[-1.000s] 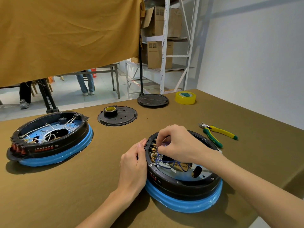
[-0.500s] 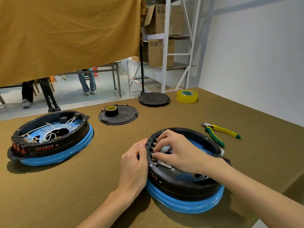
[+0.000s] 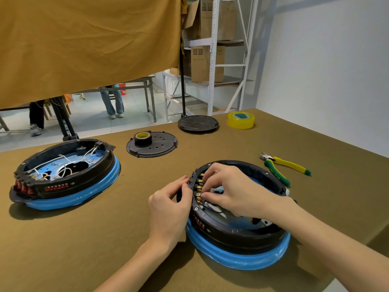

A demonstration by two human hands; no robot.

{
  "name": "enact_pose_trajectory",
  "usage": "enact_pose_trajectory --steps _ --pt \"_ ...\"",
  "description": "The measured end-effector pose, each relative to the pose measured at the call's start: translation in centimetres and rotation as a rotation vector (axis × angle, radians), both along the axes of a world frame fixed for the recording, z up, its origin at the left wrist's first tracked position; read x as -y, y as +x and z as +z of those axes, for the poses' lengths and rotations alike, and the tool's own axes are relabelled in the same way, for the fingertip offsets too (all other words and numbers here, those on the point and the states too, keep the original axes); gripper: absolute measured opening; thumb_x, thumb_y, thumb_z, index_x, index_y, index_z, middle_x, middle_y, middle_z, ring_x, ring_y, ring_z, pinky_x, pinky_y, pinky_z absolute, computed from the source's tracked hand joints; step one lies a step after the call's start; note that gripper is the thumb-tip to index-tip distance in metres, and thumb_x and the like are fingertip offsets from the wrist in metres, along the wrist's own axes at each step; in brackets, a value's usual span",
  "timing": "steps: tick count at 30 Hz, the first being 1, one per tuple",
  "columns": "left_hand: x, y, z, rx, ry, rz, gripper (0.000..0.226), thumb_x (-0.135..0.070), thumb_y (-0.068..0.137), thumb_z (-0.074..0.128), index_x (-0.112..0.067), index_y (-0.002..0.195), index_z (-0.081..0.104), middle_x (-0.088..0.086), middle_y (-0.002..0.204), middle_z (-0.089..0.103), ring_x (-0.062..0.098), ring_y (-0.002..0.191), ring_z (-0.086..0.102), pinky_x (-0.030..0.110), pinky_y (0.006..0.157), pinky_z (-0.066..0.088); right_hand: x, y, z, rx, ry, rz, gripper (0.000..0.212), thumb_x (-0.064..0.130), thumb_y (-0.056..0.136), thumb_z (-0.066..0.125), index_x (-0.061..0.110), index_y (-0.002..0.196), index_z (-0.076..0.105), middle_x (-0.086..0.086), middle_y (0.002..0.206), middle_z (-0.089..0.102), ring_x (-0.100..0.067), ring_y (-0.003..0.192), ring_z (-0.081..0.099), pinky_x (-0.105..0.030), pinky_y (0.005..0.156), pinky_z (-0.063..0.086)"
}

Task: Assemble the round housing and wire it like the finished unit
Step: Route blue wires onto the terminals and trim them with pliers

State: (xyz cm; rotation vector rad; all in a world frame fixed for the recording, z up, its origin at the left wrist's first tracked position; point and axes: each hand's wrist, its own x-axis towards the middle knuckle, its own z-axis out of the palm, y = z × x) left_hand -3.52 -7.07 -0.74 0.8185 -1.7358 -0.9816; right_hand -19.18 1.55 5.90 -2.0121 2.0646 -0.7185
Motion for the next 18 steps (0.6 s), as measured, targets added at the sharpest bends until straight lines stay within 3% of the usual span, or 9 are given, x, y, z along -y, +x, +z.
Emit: enact_pose_trajectory --steps 4,6,8,10,12,14,18 --pt "-0.3 0.1 0.1 -0.020 -0.017 0.047 0.022 -0.020 0.094 0.065 -0.021 0.114 0.074 -0.005 0.112 0.077 0.000 0.103 0.071 0.028 0.088 0.061 -0.1 0.1 -0.3 0.026 -0.020 -0.023 0.016 0.035 0.095 0.070 0.024 0.097 0.082 0.008 0.117 0.059 -0.005 0.110 0.055 -0.036 0.098 0.049" --pt "-0.5 0.1 0.1 -0.005 -0.067 0.036 0.023 -0.024 0.098 0.059 -0.020 0.112 0.077 -0.010 0.097 0.078 0.002 0.087 0.073 0.030 0.072 0.063 -0.2 0.3 -0.4 0.037 -0.027 -0.035 0.016 0.036 0.095 0.071 0.025 0.096 0.082 0.009 0.118 0.057 -0.004 0.110 0.054 -0.035 0.098 0.049" --pt "-0.8 0.2 0.0 0.054 -0.191 0.030 0.031 -0.030 0.104 0.048 -0.023 0.100 0.077 -0.012 0.076 0.074 0.007 0.063 0.068 0.029 0.050 0.055 -0.3 0.6 -0.4 0.023 -0.025 -0.048 0.017 0.039 0.095 0.070 0.026 0.096 0.081 0.011 0.119 0.055 -0.004 0.111 0.052 -0.034 0.098 0.048" --pt "-1.1 0.3 -0.1 0.136 -0.297 0.078 0.045 -0.036 0.108 0.039 -0.019 0.093 0.077 -0.004 0.069 0.071 0.009 0.049 0.059 0.023 0.041 0.043 -0.3 0.8 -0.3 -0.002 -0.011 -0.066 0.019 0.041 0.096 0.068 0.027 0.095 0.081 0.011 0.122 0.052 -0.004 0.113 0.050 -0.034 0.098 0.048" --pt "-1.4 0.4 0.2 0.190 -0.359 0.133 0.050 -0.038 0.110 0.033 -0.015 0.102 0.078 0.001 0.073 0.074 0.004 0.047 0.054 0.012 0.043 0.038 -0.3 1.1 0.0 -0.012 0.005 -0.090 0.020 0.042 0.096 0.067 0.027 0.095 0.080 0.011 0.123 0.051 -0.005 0.114 0.050 -0.035 0.097 0.047" --pt "-1.8 0.5 0.4 0.236 -0.378 0.146 0.056 -0.042 0.108 0.028 -0.014 0.112 0.076 0.010 0.078 0.076 0.011 0.055 0.063 0.004 0.048 0.034 -0.3 1.4 0.2 -0.035 0.007 -0.113 0.019 0.040 0.097 0.067 0.025 0.095 0.080 0.009 0.122 0.051 -0.008 0.113 0.048 -0.034 0.098 0.044" --pt "-2.2 0.5 0.4 0.266 -0.336 0.118 0.063 -0.049 0.105 0.021 -0.016 0.125 0.072 0.013 0.092 0.078 0.023 0.073 0.072 0.010 0.055 0.038 0.1 2.1 0.3 -0.104 -0.006 -0.165 0.018 0.036 0.097 0.067 0.022 0.098 0.080 0.006 0.119 0.053 -0.013 0.113 0.045 -0.031 0.097 0.038"
